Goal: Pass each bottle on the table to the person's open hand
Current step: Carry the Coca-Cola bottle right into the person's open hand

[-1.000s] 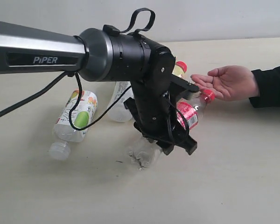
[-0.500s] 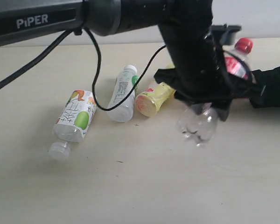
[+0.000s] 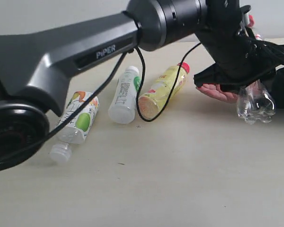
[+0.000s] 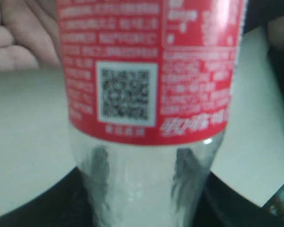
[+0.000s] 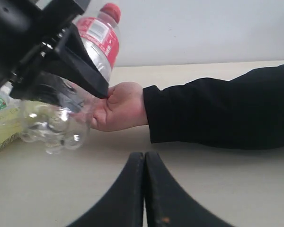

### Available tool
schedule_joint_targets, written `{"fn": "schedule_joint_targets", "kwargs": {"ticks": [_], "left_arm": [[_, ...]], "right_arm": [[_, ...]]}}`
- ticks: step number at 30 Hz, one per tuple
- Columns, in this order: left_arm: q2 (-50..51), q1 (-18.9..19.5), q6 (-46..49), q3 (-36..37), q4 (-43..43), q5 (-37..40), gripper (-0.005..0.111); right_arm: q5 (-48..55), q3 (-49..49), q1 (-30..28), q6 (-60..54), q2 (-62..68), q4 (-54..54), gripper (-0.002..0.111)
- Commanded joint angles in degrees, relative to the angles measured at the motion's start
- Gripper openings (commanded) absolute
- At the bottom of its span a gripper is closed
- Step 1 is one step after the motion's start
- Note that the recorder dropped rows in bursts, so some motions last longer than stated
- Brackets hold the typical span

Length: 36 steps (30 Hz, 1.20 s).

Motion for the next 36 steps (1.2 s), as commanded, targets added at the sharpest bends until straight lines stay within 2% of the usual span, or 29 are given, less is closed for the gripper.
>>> {"fn": "schedule_joint_targets", "kwargs": {"ticks": [1, 7, 23, 25, 29, 31, 36], "left_arm": [[3.2, 2.6, -4.3, -0.5, -5.1, -5.8, 0.0], [4.6, 5.4, -4.5, -0.5, -4.3, -5.6, 0.0], [4.8, 5.4, -3.3, -0.5, 0.2, -7.8, 0.0], [5.6, 5.4, -3.3, -0.5, 0.1, -7.8, 0.006], [7.2, 5.4, -3.3, -0.5, -3.0, -9.0, 0.037], [7.3, 5.4, -3.3, -0.5, -3.2, -9.6, 0.048], [7.3, 5.4, -3.2, -0.5, -3.2, -9.7, 0.057]], "right_arm": [[-0.7, 0.3, -0.3, 0.0, -0.3, 0.3, 0.0], [-0.7, 0.3, -0.3, 0.0, -0.3, 0.3, 0.0], [-0.7, 0.3, -0.3, 0.0, -0.3, 0.3, 0.0], [-0.7, 0.3, -0.3, 0.0, -0.3, 0.3, 0.0], [-0.6, 0.3, -0.3, 0.0, -0.3, 0.3, 0.0], [-0.6, 0.3, -0.3, 0.0, -0.3, 0.3, 0.0], [-0.6, 0.3, -0.3, 0.0, -0.3, 0.3, 0.0]]}}
